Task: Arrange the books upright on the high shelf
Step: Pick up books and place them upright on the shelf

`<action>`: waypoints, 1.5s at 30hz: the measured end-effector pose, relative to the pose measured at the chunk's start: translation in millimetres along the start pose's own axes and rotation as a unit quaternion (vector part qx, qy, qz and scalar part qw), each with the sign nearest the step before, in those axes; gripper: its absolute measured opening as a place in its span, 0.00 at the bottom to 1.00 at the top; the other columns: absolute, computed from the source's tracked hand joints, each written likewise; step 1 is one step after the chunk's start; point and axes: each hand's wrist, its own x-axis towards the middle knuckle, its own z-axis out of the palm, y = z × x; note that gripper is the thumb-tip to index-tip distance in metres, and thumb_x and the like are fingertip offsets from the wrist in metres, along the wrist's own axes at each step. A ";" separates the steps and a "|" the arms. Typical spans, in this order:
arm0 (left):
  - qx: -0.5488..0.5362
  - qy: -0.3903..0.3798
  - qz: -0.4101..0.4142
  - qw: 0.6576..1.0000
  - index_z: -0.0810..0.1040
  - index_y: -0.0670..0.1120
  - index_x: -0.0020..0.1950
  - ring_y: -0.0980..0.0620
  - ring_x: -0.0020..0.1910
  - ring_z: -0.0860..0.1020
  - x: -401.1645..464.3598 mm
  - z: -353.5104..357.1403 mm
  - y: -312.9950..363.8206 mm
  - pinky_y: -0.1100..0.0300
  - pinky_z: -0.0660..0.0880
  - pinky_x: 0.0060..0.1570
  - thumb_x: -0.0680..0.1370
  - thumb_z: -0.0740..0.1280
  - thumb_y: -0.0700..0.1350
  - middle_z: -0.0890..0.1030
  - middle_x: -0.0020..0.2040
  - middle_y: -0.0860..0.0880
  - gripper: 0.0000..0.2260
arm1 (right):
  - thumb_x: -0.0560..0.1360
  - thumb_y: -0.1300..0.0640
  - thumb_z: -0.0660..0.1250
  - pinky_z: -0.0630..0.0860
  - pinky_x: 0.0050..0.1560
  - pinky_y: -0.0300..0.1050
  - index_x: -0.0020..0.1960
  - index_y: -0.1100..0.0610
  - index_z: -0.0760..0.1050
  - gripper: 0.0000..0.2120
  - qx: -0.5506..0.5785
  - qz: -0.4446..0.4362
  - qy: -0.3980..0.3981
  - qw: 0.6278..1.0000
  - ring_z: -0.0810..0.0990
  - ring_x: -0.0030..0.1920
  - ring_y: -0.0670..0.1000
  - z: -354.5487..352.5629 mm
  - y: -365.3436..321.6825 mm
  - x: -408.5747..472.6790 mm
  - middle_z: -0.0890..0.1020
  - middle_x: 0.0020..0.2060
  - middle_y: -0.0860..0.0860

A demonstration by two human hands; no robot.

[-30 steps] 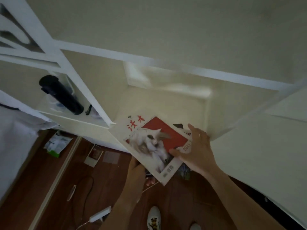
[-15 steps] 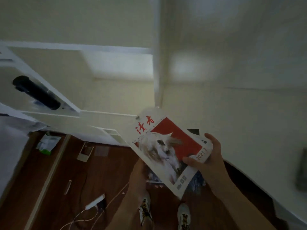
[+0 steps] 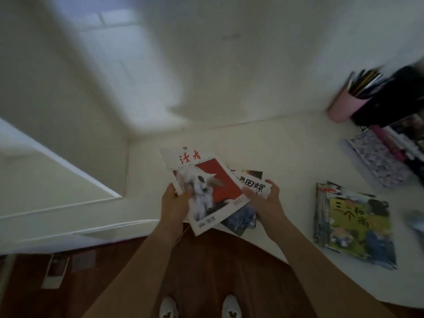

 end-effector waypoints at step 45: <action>0.001 -0.154 0.071 0.986 0.78 0.49 0.64 0.52 0.53 0.84 -44.9 119.8 -25.4 0.64 0.80 0.45 0.76 0.69 0.31 0.85 0.54 0.51 0.20 | 0.70 0.71 0.65 0.81 0.43 0.53 0.48 0.63 0.78 0.09 0.040 -0.204 0.043 0.977 0.84 0.46 0.58 -73.4 14.9 -4.5 0.83 0.41 0.59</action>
